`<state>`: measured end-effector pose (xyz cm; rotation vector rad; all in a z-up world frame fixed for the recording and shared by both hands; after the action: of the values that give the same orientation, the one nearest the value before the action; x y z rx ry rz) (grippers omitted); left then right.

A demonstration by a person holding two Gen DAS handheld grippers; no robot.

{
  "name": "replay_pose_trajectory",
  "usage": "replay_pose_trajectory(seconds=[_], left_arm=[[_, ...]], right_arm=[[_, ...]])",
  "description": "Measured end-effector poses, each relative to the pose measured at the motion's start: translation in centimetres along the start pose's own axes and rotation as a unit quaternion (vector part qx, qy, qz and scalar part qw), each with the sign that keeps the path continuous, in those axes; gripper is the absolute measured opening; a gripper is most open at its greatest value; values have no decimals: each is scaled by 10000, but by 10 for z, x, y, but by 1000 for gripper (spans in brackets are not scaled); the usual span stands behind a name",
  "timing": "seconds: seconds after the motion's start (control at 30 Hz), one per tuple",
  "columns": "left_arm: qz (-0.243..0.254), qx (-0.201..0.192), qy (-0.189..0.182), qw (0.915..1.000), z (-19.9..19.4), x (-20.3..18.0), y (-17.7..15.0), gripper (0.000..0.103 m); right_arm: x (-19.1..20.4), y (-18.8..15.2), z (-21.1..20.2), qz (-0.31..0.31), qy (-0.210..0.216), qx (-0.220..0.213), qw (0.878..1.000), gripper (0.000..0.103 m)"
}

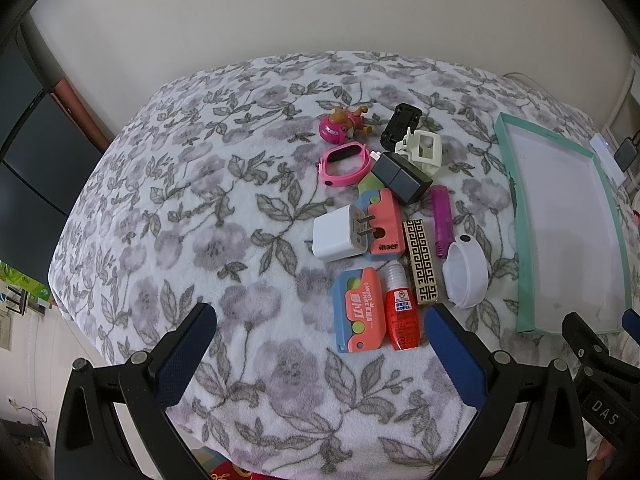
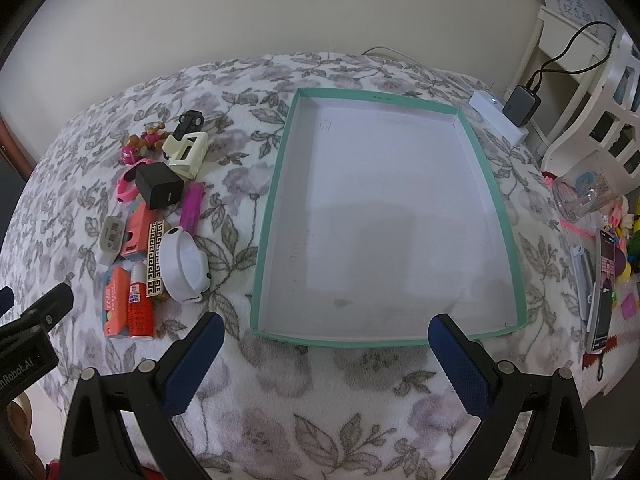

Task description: Organize rigid objects

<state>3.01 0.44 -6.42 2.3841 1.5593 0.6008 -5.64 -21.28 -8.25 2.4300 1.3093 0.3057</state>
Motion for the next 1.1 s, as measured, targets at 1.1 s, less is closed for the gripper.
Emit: replay_pose_trajectory(seconds=[1.1], left_arm=[[-1547, 803, 267, 9843, 27, 55, 49, 103]], right_arm=[[79, 55, 8, 38, 762, 240, 9968, 97]])
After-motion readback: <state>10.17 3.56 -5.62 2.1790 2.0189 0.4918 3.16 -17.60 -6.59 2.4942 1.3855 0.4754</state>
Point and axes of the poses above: each gripper's, at about its wrist camera, not at the fingertips, and z roughly the way its jaws point, x to its left, y to its top, the point moved 6 cm from there along z, roughly the way its jaws point, and after that the axes turned 8 degrees about z, right-handed, at the moved point
